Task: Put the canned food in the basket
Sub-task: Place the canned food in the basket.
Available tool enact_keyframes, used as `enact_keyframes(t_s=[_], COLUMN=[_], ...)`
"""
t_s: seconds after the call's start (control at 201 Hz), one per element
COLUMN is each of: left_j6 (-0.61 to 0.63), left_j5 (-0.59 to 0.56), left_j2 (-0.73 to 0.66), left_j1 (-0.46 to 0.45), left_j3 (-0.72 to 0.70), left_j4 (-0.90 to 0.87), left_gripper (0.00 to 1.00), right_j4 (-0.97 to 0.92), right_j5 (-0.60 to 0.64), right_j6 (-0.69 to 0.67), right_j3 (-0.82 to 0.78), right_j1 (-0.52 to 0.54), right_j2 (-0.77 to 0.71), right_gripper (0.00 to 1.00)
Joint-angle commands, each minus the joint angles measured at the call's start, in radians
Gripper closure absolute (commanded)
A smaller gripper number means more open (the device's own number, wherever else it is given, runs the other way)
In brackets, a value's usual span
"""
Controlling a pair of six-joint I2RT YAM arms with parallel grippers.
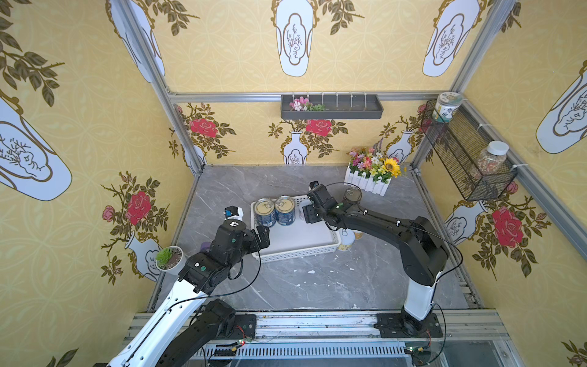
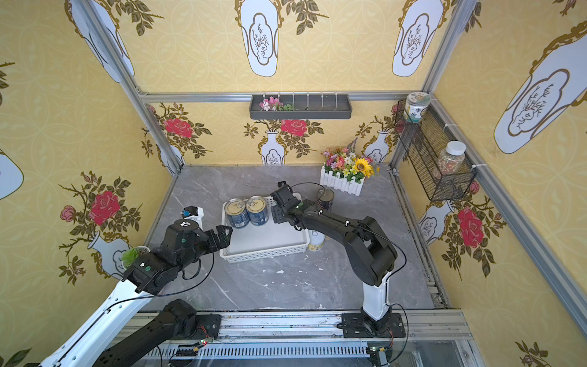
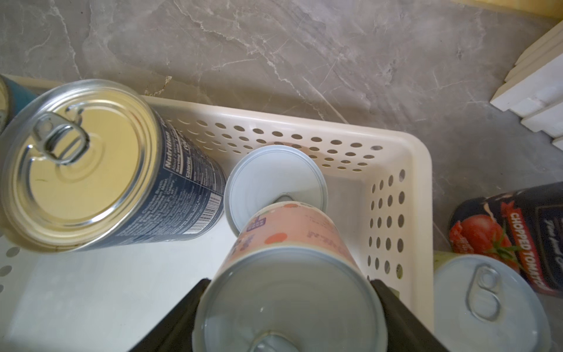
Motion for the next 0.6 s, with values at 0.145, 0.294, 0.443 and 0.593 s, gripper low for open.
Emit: enact_keyframes(t_s=[0.145,0.294,0.443,0.593], left_j6=[0.004,0.005,0.004,0.004], left_j5=[0.004,0.002,0.001,0.001], left_j2=[0.002,-0.001,-0.002,0.000], left_j1=[0.000,0.000,0.000,0.000], left_j3=[0.002,0.003,0.002,0.002], left_j4=[0.006,0.005,0.006,0.005], left_gripper=[0.00,0.00,0.00,0.00], right_j4=[-0.092,-0.123,-0.164,-0.198], right_j5=[0.073,0.072,0.090,0.122], right_j6=[0.004,0.037,0.046,0.041], right_j3=[-0.064,-0.069,-0.034,0.007], right_j1=[0.029,0.029,0.030,0.024], right_j2=[-0.107,-0.139,-0.081,-0.018], right_gripper=[0.27,0.27,0.27,0.26])
